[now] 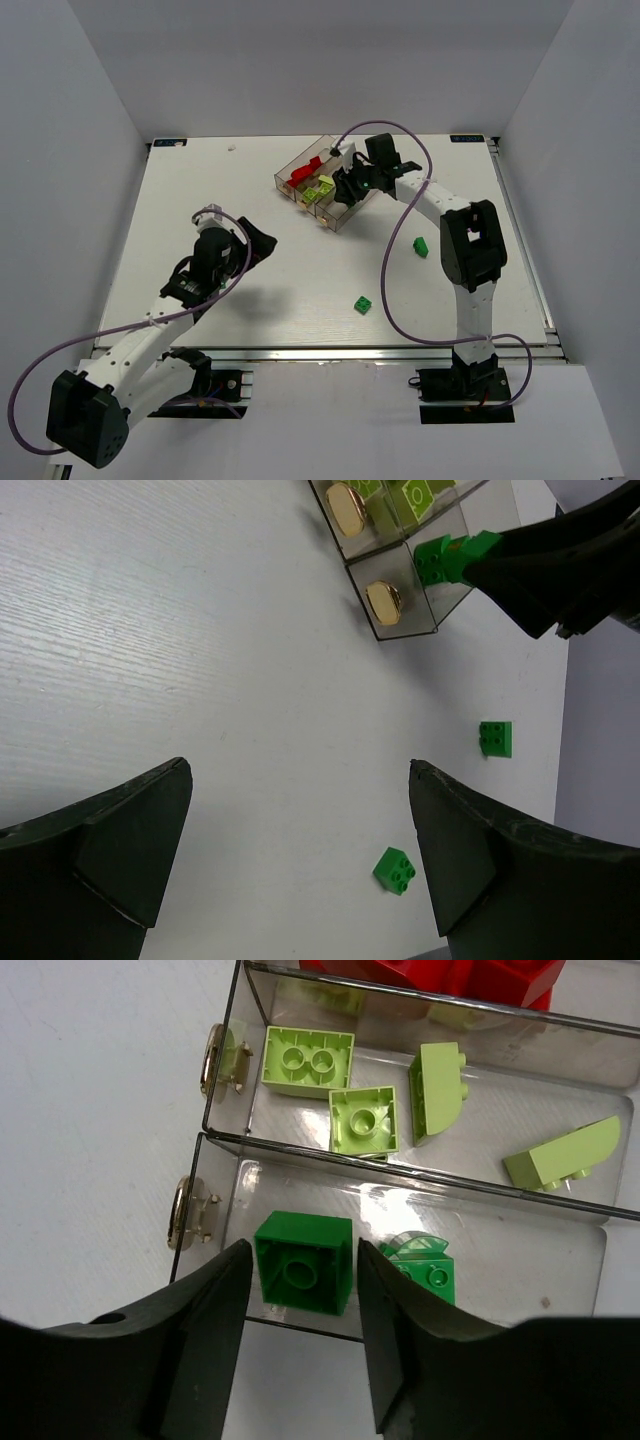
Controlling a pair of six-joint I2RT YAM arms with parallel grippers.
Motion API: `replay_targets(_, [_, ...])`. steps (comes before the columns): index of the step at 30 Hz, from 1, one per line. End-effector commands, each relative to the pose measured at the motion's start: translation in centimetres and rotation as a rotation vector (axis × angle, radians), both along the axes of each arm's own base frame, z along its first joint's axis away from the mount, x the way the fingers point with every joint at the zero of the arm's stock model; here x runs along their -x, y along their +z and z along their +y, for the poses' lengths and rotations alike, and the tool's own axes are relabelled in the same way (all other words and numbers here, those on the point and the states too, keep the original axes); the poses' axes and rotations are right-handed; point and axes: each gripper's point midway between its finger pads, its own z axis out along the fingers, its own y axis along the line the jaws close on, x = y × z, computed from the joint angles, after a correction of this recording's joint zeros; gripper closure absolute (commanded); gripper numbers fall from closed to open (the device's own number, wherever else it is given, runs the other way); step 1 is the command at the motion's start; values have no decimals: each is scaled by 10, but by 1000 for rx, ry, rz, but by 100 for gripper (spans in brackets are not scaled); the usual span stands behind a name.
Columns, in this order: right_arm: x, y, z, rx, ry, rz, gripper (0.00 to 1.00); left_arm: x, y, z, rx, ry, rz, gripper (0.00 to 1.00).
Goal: Sort the legos into containers by color
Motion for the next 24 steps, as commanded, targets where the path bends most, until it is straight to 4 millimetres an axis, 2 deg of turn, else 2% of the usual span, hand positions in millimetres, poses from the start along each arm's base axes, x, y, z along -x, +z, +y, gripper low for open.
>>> replay_targets(1, [-14,15,6,-6,22,-78,47,0,6,-12,42,-57,-21,2])
replay_targets(8, [-12,16,5,5,37,-84,39,1,9,-31,85,-152,-29,6])
replay_targets(12, [-7,34,4,3,51,-88,37,1,10,-43,92,-189,-29,12])
replay_targets(14, [5,50,2,-10,89,-85,33,1,3,-45,69,-176,4,17])
replay_targets(16, [21,66,-3,-26,123,-98,23,-5,-8,-31,8,-85,41,23])
replay_targets(17, [30,69,-2,-38,155,-94,20,1,-20,-20,-45,-50,101,25])
replay_targets(18, [38,83,-6,-46,154,-116,14,-2,-17,-12,-77,-9,110,35])
replay_targets(19, [50,76,-7,-50,186,-97,13,-1,-23,-2,-130,20,136,41])
replay_targets(20, [61,76,-8,-54,221,-89,11,4,-33,21,-236,89,186,51])
replay_targets(21, [70,85,-10,-59,239,-102,10,0,-23,30,-279,124,184,65])
replay_targets(23, [93,74,-15,-56,294,-70,11,-3,-28,55,-410,165,229,68])
replay_targets(24, [102,80,-17,-61,313,-80,12,-1,-31,63,-456,151,261,68])
